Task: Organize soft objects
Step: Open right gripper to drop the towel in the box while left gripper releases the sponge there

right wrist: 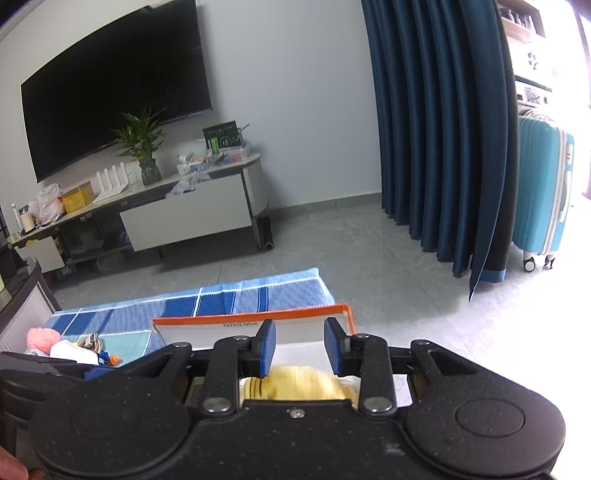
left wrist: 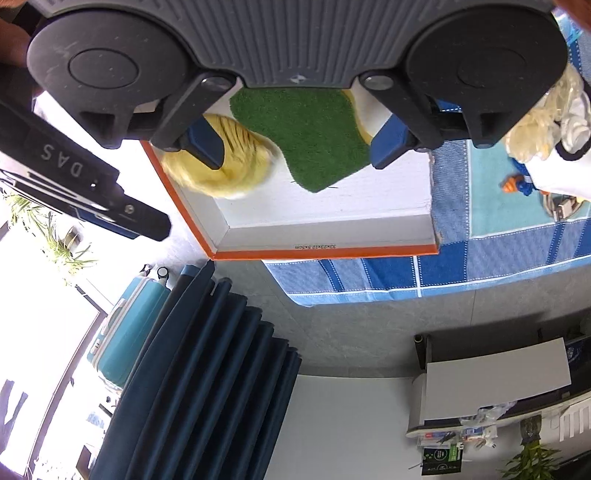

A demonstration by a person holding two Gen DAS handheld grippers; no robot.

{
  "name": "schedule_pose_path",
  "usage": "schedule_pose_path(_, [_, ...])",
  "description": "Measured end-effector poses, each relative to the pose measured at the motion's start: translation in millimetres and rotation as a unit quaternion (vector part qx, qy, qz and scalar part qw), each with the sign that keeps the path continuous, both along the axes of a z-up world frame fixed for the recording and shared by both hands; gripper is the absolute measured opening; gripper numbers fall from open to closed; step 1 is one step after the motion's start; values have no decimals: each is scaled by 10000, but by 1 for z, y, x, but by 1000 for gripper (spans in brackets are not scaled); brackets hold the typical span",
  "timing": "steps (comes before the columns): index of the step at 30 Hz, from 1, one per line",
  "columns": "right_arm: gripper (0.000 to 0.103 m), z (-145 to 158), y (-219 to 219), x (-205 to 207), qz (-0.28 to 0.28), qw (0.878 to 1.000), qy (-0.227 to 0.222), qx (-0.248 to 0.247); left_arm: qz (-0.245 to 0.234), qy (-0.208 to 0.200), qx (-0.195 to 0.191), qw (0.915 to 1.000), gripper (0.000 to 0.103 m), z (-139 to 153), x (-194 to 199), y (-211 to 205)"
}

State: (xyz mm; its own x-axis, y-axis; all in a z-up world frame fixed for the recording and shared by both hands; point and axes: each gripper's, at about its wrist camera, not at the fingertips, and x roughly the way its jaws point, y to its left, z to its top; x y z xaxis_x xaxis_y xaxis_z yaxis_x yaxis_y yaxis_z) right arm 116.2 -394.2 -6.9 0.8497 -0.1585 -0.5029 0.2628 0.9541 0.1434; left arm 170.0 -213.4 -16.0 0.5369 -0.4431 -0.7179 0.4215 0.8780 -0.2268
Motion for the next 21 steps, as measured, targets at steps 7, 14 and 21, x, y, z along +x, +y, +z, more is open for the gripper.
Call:
schedule_pose_path(7, [39,15,15,-22,39,9999,-101,-69,323,8,185,9993,91,14,-14,17])
schedule_pose_path(14, [50,18,34,-38,123,9999,36,-35,632,-165,559,9963,92,26,-37,34])
schedule_pose_path(21, [67,21,54,-49,192,9997,124,-48,873,-256,600,9940,100,32,-59,55])
